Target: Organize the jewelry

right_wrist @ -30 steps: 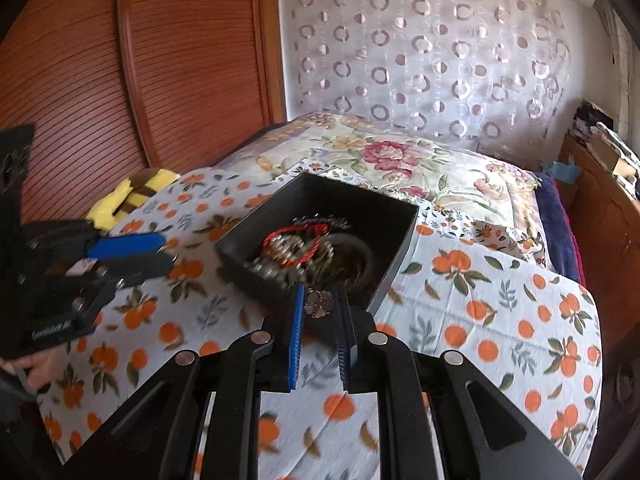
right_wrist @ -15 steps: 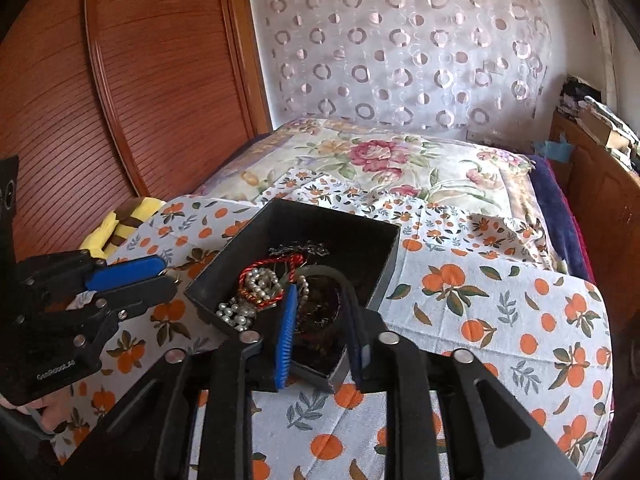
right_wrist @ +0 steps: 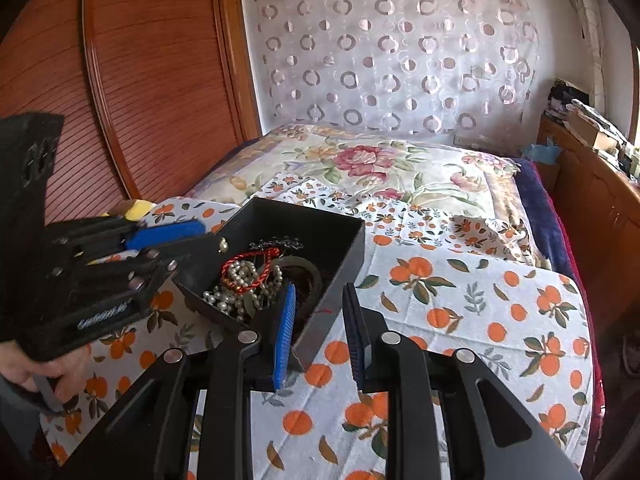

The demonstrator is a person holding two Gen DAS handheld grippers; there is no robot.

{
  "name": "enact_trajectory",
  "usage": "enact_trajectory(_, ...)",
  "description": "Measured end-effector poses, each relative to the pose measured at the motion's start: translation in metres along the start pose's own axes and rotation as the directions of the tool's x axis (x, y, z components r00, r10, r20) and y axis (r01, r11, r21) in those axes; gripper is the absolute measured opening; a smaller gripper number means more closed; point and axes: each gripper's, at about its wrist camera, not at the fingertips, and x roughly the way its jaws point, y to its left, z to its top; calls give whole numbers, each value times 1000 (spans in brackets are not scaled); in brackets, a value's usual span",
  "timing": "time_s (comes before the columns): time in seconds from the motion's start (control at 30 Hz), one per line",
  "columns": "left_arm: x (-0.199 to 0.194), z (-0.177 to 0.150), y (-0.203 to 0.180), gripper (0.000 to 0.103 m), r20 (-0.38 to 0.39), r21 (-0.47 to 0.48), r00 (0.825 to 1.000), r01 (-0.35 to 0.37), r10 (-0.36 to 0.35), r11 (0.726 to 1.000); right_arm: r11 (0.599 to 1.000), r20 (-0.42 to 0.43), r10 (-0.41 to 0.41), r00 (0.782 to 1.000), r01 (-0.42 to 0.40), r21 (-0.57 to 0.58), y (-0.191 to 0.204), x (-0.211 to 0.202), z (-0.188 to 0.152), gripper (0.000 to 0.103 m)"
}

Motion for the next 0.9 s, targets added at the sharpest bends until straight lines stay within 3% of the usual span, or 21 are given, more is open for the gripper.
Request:
enact_trajectory(0.17,3,9,-1,19,11,2,1000,-18,17,1000,1000,6,-3,1000,3,-5,-2,-8,-6,27)
enact_trajectory(0.23,2,10,-1,25,13,1,1000,-23,23,1000,1000,8,-7,1000,7,-8,0,-11,-9,27)
enact_trajectory(0.3,-1,9,-1,37,18,-5,999,-26,26,1000,1000,11,-10,1000,10,-8,1,-13,-13,27)
enact_trajectory(0.4,-7,1,-1,43,14,0,999,-44,44,999,1000,25,-8,1000,8,6,2,-21,-20,28)
enact_trajectory(0.47,-13,-5,-1,52,15,2,999,-53,53,999,1000,40,-10,999,9,19,2,-27,-24,37)
enact_trajectory(0.6,-33,-20,-1,73,31,-8,996,-78,78,997,1000,70,-20,997,18,26,6,-42,-30,42)
enact_trajectory(0.7,-53,-29,-3,86,58,-8,992,-111,111,994,999,106,-41,993,37,38,12,-60,-36,56)
enact_trajectory(0.9,-92,-47,-4,95,91,-44,985,-143,147,989,996,188,-78,979,68,58,32,-98,-52,84)
